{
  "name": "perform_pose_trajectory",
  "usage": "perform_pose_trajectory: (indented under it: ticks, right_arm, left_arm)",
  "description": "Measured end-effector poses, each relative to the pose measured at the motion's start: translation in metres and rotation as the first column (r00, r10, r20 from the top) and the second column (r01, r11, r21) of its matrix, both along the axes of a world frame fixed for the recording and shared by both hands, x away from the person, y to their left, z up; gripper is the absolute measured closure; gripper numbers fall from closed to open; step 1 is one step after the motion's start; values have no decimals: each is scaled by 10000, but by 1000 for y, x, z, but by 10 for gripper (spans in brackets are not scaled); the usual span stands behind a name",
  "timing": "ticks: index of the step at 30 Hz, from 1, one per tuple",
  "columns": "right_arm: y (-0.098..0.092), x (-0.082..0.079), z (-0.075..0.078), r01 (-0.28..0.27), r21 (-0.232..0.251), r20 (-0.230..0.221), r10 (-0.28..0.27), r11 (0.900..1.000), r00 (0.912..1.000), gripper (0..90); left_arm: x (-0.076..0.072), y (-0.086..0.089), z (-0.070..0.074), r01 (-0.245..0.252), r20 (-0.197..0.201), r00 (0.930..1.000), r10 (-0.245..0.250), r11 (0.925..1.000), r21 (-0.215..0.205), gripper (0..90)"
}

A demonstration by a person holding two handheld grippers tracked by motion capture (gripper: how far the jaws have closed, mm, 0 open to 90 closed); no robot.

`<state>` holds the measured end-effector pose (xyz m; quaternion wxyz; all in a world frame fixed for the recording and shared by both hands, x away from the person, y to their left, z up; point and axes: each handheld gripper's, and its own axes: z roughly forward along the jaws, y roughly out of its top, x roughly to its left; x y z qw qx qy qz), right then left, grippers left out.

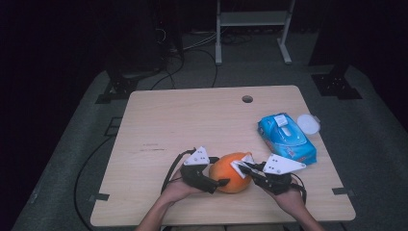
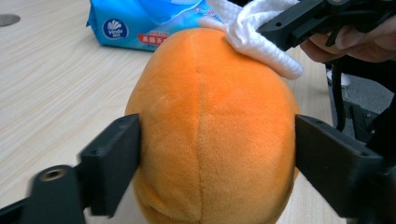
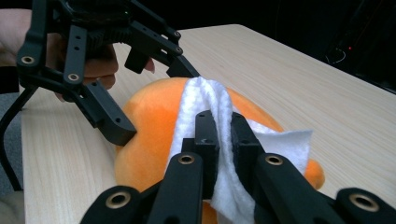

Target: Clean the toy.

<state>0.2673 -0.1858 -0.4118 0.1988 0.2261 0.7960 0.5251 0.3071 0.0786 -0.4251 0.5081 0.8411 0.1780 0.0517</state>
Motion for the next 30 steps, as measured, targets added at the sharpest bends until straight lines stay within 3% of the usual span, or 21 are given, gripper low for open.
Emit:
perform_pose_trajectory:
  ticks: [3,6,9,13,15,18,20,22,24,27,28,30]
  right_arm:
    - [-1,1,-1,15,100,-41,-15,9999,10000,836]
    - [2,-3,2,50,47,121,-51,10000,9999,836]
    - [12,-7,6,-396,265,217,390,9989,9990,836]
    - [32,-11,8,-989,-123,339,993,9950,9945,836]
    - [31,-9,9,-822,-112,334,825,9966,9960,836]
    - [19,-1,11,-125,-47,442,127,9999,9989,836]
    - [5,6,10,309,58,269,-311,9995,9992,837]
    - [-8,12,4,581,259,-127,-578,9980,9982,837]
    - [-15,13,-1,694,381,-422,-677,9969,9968,837]
    - [-11,9,0,665,312,-257,-657,9973,9975,838]
    - [-8,7,2,586,298,-172,-581,9978,9982,838]
    - [1,2,5,324,265,-44,-323,9991,9995,838]
  left_arm:
    - [-3,-1,-2,-35,294,9996,36,10000,-25,296]
    - [-6,-4,0,173,688,9974,-193,9994,305,318]
    - [-10,-9,0,397,1138,9925,-456,9978,540,319]
    - [-14,-10,0,452,1648,9844,-614,9940,999,328]
    - [-13,-7,-1,372,1475,9878,-496,9956,855,344]
    - [-10,-3,-3,420,1366,9892,-524,9961,782,346]
    - [-9,0,-5,428,1245,9909,-513,9966,700,345]
    - [-6,3,-7,417,782,9959,-449,9982,424,310]
    - [-3,3,-8,236,270,9994,-239,9997,106,224]
    - [0,0,-5,45,-157,9999,-43,9999,114,152]
    - [0,0,-4,11,-186,9998,-10,10000,98,162]
    - [-2,-2,-1,10,136,9999,-13,9998,221,215]
